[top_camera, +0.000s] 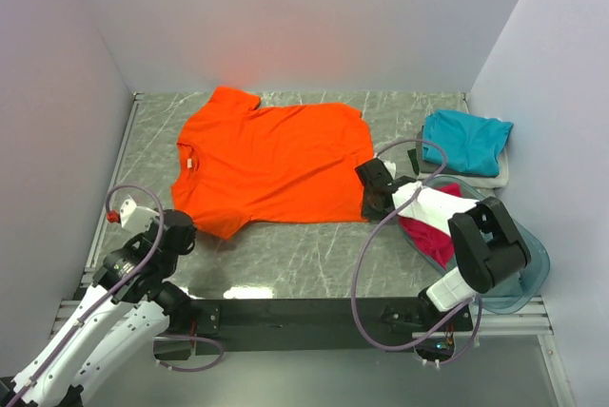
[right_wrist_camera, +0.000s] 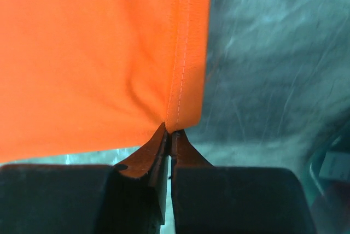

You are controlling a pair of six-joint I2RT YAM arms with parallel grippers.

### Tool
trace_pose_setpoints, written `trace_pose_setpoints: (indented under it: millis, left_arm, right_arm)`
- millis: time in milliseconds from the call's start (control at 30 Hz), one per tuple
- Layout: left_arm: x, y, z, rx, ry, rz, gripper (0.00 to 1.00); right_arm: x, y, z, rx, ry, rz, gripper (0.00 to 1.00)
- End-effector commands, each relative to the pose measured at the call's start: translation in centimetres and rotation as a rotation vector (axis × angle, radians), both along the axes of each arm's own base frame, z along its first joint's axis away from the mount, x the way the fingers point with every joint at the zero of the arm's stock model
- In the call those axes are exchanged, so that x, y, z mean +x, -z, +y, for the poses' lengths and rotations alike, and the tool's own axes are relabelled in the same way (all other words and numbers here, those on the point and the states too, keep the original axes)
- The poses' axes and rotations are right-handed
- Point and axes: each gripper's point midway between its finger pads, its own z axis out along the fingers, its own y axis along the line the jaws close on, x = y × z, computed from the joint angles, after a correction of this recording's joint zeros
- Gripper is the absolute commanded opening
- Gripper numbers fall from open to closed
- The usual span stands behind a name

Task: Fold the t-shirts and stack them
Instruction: Flatten the tshirt out

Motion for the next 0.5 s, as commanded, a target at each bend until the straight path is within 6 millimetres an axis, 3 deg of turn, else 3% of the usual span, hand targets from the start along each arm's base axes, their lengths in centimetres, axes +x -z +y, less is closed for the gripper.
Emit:
trace_pose_setpoints:
  millis: [0, 333, 467]
  left_arm:
    - [0.4, -1.9, -0.4, 0.011, 0.036, -0.026, 0.01]
    - [0.2, -1.6, -1.2, -0.013, 0.078, -0.020, 0.01]
    - [1.8, -2.0, -2.7, 0.026, 0.160, -0.050, 0.00]
  right_arm:
    - [-2.2, -0.8, -0.1, -0.024, -0.023, 0.032, 0.00]
    - [-6.3, -2.0, 0.2, -0.022, -0.053, 0.092, 0.00]
    - [-5.9, -2.8, 0.5, -0.017, -0.074, 0.084, 0.00]
